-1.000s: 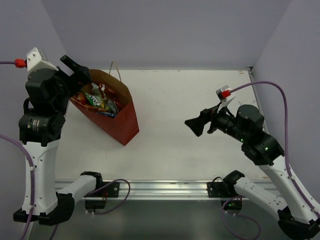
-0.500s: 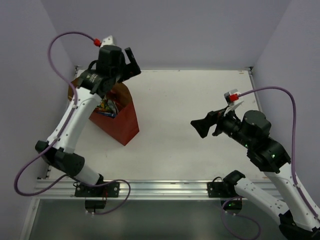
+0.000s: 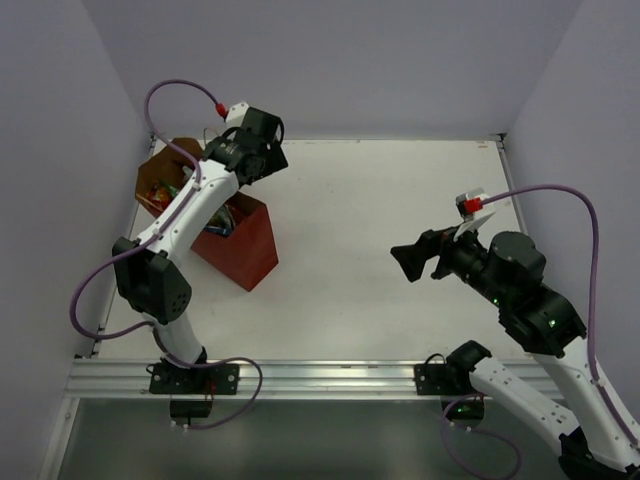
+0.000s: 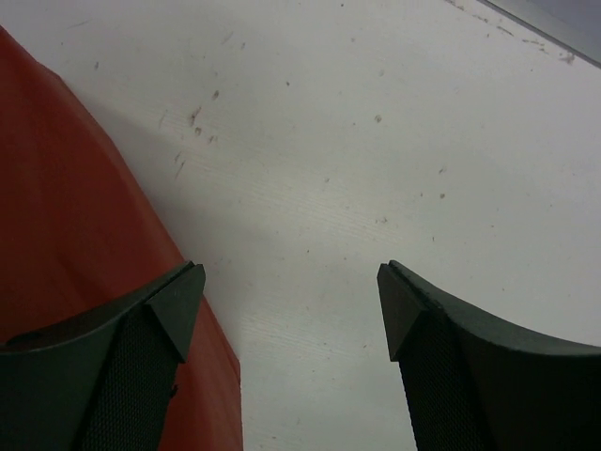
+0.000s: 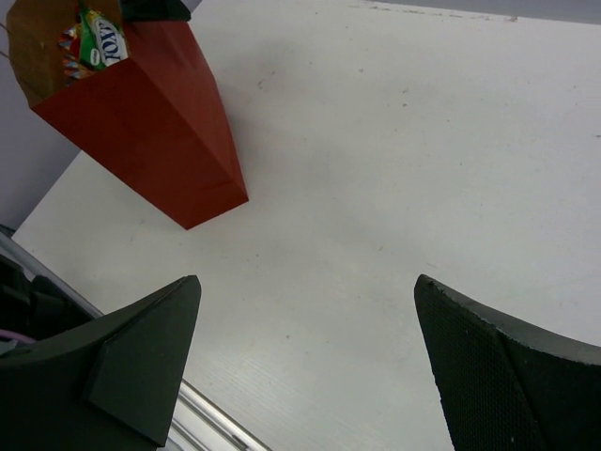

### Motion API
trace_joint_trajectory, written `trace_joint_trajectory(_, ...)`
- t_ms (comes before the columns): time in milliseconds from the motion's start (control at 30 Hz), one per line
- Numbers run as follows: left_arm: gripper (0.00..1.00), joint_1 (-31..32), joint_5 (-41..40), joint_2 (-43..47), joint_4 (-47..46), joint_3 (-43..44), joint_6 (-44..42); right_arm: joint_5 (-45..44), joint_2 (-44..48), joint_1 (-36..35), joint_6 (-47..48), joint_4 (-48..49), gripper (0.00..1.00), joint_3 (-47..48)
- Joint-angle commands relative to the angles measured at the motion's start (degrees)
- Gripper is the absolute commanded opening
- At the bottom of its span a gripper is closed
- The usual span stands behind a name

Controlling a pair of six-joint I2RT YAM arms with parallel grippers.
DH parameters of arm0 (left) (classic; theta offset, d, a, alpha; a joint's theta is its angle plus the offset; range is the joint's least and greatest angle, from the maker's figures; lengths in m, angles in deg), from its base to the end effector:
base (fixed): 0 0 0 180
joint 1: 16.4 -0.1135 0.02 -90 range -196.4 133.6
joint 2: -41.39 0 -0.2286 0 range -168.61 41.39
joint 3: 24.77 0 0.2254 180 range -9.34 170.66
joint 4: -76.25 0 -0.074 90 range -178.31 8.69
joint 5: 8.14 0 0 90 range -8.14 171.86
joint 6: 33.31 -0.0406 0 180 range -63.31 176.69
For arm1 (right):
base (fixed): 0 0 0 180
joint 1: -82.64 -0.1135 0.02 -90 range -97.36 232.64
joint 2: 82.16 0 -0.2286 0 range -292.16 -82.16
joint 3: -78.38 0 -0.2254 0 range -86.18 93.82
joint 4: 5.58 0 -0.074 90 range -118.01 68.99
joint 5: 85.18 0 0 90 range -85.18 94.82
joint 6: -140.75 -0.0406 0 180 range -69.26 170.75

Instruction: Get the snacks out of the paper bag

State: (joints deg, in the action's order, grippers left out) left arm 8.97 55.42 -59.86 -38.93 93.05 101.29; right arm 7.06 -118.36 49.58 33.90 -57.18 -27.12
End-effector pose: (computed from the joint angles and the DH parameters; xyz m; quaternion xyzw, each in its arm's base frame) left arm 0.3277 -0.1354 0.3197 -0.2323 0.8832 -0.0238 0.4067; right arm 0.1030 0.0689 0.3619 -0.1226 0.7745 0.2756 0.5560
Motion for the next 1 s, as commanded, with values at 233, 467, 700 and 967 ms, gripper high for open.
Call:
trace_joint_trajectory(233, 0.85, 4.1, -1.9, 5.7, -2.4, 7.1, -0.4, -0.3, -1.5, -0.3, 2.3, 0.7, 0.99, -0.6)
trace_joint_trajectory(467, 0.85, 7.2, -9.6, 10.9, 0.7, 5.9, 5.5, -0.2, -1.4, -0.3, 2.6, 0.5, 0.99, -0.7)
trace_joint_trajectory(700, 0.82, 7.0, -15.0, 12.9, 2.5, -2.3, 10.1, 0.0, -0.5, -0.3, 2.7, 0.2, 0.99, -1.4)
trace_joint_trajectory(967, 0.72, 3.9, -15.8, 9.7, 2.8, -4.4, 12.4, -0.7, 2.2, -0.3, 3.2, -0.3, 0.99, -2.8)
